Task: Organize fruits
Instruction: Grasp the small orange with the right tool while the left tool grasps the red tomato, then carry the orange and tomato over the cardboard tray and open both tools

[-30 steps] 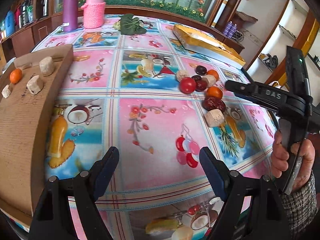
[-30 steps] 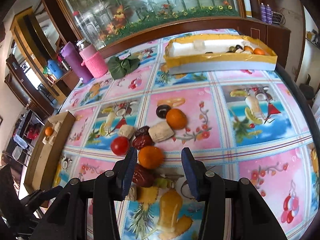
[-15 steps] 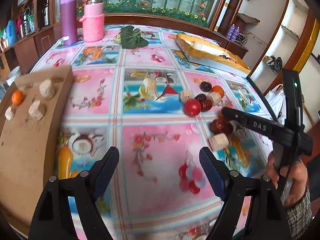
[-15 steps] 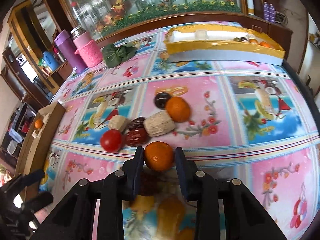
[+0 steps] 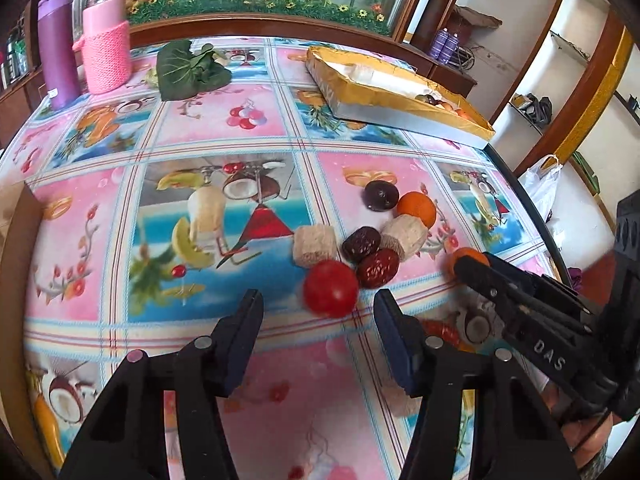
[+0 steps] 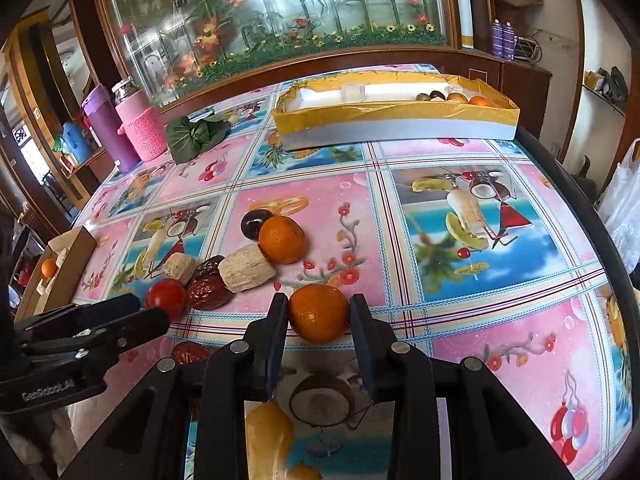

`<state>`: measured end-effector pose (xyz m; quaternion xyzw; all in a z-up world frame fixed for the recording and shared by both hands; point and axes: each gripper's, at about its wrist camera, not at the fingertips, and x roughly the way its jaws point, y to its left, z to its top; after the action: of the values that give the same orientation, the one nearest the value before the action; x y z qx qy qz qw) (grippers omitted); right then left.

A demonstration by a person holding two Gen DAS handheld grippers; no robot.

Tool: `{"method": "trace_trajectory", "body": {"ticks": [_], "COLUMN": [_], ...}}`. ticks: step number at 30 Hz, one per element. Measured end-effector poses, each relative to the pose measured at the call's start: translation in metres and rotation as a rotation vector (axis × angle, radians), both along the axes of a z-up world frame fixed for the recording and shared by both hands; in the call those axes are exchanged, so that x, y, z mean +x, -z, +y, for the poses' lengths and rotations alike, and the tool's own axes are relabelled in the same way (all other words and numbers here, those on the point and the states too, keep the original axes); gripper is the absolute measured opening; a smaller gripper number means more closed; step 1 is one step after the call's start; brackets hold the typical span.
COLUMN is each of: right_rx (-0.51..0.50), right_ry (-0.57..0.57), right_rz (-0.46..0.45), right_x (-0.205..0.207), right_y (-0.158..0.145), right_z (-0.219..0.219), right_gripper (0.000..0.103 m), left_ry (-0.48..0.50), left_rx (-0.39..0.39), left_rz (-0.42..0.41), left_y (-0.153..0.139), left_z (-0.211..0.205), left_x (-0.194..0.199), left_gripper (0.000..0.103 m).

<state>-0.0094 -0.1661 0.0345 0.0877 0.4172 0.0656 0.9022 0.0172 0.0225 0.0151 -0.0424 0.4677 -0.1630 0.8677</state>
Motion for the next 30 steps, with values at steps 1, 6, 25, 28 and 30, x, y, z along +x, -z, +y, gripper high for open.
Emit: {"method": "trace_trajectory", "body": {"ticks": [1,6,25,28,30], "right_rx": [-0.002,-0.023,-0.046,-0.045,-0.026], "right_ry": [0.000,-0.003,-0.015,0.007,0.000], "right_rz": [0.000,-0.004,-0.056,-0.084,-0.091], "right_x": [0.000,-0.002,-0.007,-0.014,-0.022], "right_y": [0.000,0.001,-0.001,-0.012,-0.023], "right_z": [0.000,0.004,0.014,0.012,0.013], "right_gripper": [0.034,0.035,0.033,0.033,0.033], "left_ry": [0.003,0.012,-0.090,-0.114,-0.129], "left_rx": [0.002,0.000,-0.067,-0.084,-0.091], "left_rz": [0.000,-0.014,-0.093,-0.098,-0.111], "left_y": [0.001,0.004,-0.034,-0.044,-0.053], "left_z": [-0.002,-0.005,0.054,0.078,0.095], "left_x": [0.002,0.005,-0.055,-0.070,-0.076], "left_gripper": [0.052,0.027,0.028,0.028,0.028]}}
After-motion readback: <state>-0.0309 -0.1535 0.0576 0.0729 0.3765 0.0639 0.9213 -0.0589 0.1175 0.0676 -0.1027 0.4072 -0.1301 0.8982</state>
